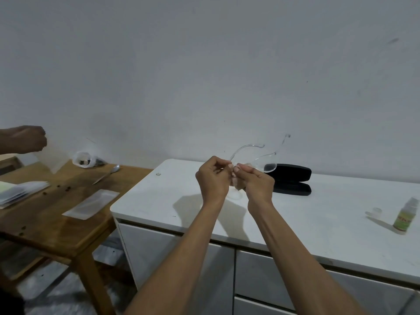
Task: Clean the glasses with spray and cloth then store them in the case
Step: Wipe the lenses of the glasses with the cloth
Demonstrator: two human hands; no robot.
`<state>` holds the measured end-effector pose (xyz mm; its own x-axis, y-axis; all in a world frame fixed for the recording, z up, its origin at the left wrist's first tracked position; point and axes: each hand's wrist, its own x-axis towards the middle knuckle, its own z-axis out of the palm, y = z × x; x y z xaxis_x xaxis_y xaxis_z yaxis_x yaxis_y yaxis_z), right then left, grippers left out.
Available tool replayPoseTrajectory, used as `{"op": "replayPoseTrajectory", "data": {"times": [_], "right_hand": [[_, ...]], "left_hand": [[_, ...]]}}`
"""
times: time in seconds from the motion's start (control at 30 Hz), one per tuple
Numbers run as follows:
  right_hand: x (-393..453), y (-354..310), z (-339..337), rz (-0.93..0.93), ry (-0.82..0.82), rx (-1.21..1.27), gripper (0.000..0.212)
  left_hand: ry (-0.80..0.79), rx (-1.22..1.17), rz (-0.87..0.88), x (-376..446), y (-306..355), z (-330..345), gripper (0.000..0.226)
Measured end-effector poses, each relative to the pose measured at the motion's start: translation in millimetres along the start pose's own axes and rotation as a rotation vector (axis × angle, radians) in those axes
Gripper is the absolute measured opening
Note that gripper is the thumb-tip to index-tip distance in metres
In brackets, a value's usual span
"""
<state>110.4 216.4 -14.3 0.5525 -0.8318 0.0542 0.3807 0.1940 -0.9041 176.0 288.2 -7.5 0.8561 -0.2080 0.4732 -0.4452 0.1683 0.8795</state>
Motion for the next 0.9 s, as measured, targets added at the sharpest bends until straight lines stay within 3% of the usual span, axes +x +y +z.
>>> {"op": "replayPoseTrajectory", "data": {"times": [0.17,0.27,0.37,0.5,0.73,0.83,0.9], "right_hand": [[-8.2,-13.1,-18.0,-0.016,-0.146,-0.203,0.003],[-8.2,-7.5,-13.2,-0.057,0.053,-0.232,0.008],[-9.1,0.8,3.0,-0.111,0.252,-0.092,0.014],[-11.8,-6.4,21.0,-0.078,0.324,0.169,0.019],[-4.3,-20.6,0.5,-0.032,-0.062,0.035,0.012],[-4.2,-28.4,-14.1,-0.023,-0.249,-0.123,0.004],[-4.2,-29.1,-21.9,-0.02,-0.33,-0.244,0.01]], "left_hand": [[-0.039,0.004,-0.055,4.5,-8.4,-9.3,0.017],[-0.048,0.025,-0.03,3.8,-5.8,-8.4,0.013],[-0.07,0.054,0.032,1.0,1.4,-2.5,0.013],[-0.085,0.049,0.057,-6.0,11.4,4.5,0.011],[-0.044,-0.023,0.011,-3.1,14.6,2.7,0.008],[-0.045,-0.008,-0.012,0.7,10.5,-1.4,0.009],[-0.056,-0.004,-0.034,5.4,5.1,-4.9,0.013]]}}
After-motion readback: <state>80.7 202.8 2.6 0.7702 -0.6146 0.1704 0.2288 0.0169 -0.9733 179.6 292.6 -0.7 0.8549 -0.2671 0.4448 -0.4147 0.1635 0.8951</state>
